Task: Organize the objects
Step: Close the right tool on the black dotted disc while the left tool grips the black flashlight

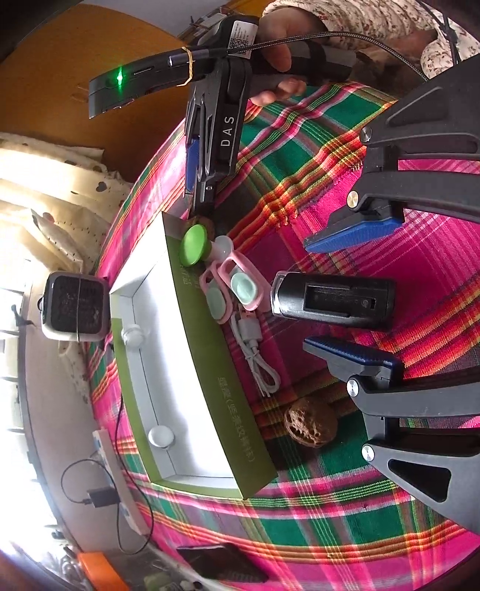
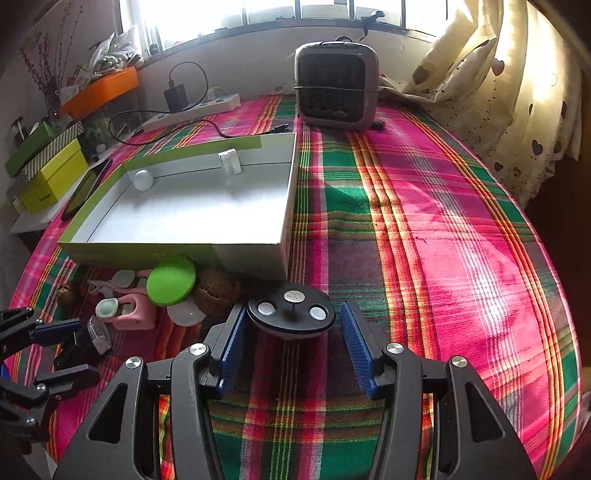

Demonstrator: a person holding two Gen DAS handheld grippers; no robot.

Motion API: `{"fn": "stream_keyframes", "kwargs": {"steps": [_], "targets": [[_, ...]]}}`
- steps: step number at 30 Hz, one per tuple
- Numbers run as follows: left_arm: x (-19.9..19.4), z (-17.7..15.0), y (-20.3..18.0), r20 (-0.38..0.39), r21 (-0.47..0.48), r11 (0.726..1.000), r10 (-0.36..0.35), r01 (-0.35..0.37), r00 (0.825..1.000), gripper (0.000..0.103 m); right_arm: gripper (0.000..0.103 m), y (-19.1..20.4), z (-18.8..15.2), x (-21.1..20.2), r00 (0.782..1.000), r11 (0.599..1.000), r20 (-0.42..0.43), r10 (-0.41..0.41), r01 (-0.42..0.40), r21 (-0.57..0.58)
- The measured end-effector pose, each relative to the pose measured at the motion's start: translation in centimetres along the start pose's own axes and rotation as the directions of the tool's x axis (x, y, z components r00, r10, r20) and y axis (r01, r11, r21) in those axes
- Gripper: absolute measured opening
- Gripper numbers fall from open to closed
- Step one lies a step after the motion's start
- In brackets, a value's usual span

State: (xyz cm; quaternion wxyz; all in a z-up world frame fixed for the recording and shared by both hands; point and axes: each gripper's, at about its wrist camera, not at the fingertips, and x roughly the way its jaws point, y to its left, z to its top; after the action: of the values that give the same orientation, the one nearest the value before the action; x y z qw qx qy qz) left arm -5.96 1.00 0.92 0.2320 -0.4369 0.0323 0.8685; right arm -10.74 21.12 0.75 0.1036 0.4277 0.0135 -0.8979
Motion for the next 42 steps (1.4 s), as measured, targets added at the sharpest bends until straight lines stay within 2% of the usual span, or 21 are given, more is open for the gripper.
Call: {"fn": "stream_keyframes", "kwargs": {"steps": [7,10,15,17,42], "targets": [[0.1,-0.05,-0.47,0.003,0.011,0.999,0.042,-0.042,0.999,0.042,0.051,0.06,0.07,0.06,1.0,1.0,-0.002,-0.004,0.004,0.0],[0.09,-0.03,-0.43,0.004,0.006,0.998,0.06,-0.06,0.998,0.036,0.051,0.09,0.05,0.0,1.0,1.0,-0.001,-0.006,0.006,-0.001],[0.09,-0.03,-0.1,0.005,-0.006,0.997,0.078,-0.078,0.997,0.025,0.038,-0.06,0.03,-0.11,1.0,1.0,0.001,-0.01,0.01,0.003],[0.11,-0.04,-0.04,0.007,-0.01,0.997,0.079,-0.079,0.997,0.025,0.034,-0.05,0.02,-0.12,1.0,1.0,0.002,-0.007,0.007,0.003],[0.01,-0.08,-0.01,0.011,-0.019,0.996,0.082,-0.082,0.997,0.025,0.034,0.28,-0.06,-0.4,1.0,1.0,0.015,-0.003,0.003,-0.005]]}}
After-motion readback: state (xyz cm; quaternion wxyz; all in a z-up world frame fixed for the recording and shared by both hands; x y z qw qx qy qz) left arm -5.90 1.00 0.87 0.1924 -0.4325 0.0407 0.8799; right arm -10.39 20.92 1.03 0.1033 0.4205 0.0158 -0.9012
